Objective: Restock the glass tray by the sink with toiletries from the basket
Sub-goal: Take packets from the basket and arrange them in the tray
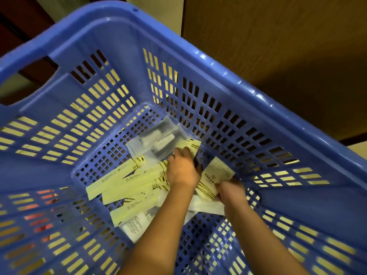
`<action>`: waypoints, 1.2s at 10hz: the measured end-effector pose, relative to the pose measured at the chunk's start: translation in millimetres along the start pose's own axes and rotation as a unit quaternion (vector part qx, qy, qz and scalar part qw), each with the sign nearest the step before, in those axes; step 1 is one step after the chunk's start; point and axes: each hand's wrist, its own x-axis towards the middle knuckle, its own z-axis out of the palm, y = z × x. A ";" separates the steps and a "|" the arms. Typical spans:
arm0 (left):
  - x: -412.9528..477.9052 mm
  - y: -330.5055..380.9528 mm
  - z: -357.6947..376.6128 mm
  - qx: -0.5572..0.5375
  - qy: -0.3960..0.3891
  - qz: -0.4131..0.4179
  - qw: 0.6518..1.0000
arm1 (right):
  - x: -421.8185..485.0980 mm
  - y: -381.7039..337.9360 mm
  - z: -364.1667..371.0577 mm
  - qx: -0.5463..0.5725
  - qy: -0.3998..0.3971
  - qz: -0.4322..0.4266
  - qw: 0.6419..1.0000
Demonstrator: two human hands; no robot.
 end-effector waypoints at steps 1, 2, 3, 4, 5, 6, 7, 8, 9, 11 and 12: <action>-0.4 1.4 6.0 0.060 0.020 0.009 0.998 | -2.6 1.1 3.6 -0.051 0.006 -0.017 0.999; -1.1 1.7 -3.5 0.041 0.008 0.004 0.999 | -11.4 -3.1 2.9 -0.061 0.016 -0.059 0.996; -4.6 0.5 -17.6 -0.062 0.020 -0.020 0.998 | -19.4 -7.3 -1.4 -0.068 0.012 -0.075 0.995; -15.4 -5.4 -33.5 -0.262 -0.016 -0.050 0.964 | -40.3 -17.5 -8.7 -0.060 -0.010 -0.090 0.994; -36.3 -10.2 -53.4 -0.462 -0.090 -0.084 0.878 | -71.0 -32.8 -26.6 -0.051 -0.031 -0.131 0.990; -65.8 -6.5 -82.2 -0.552 -0.126 -0.081 0.821 | -109.7 -52.1 -52.7 -0.028 -0.045 -0.163 0.985; -100.9 -1.5 -113.6 -0.597 -0.163 -0.057 0.783 | -146.8 -62.7 -77.4 -0.005 -0.053 -0.195 0.979; -138.6 -0.3 -147.6 -0.605 -0.198 -0.028 0.770 | -190.0 -68.1 -96.8 0.018 -0.064 -0.220 0.973; -179.0 -0.1 -179.2 -0.588 -0.213 0.007 0.781 | -234.1 -66.9 -114.5 0.049 -0.072 -0.229 0.969; -256.3 2.3 -231.5 -0.545 -0.221 0.078 0.805 | -318.6 -49.8 -141.6 0.071 -0.096 -0.239 0.964; -281.3 2.9 -258.6 -0.498 -0.182 0.104 0.841 | -359.7 -39.0 -158.1 0.103 -0.092 -0.248 0.959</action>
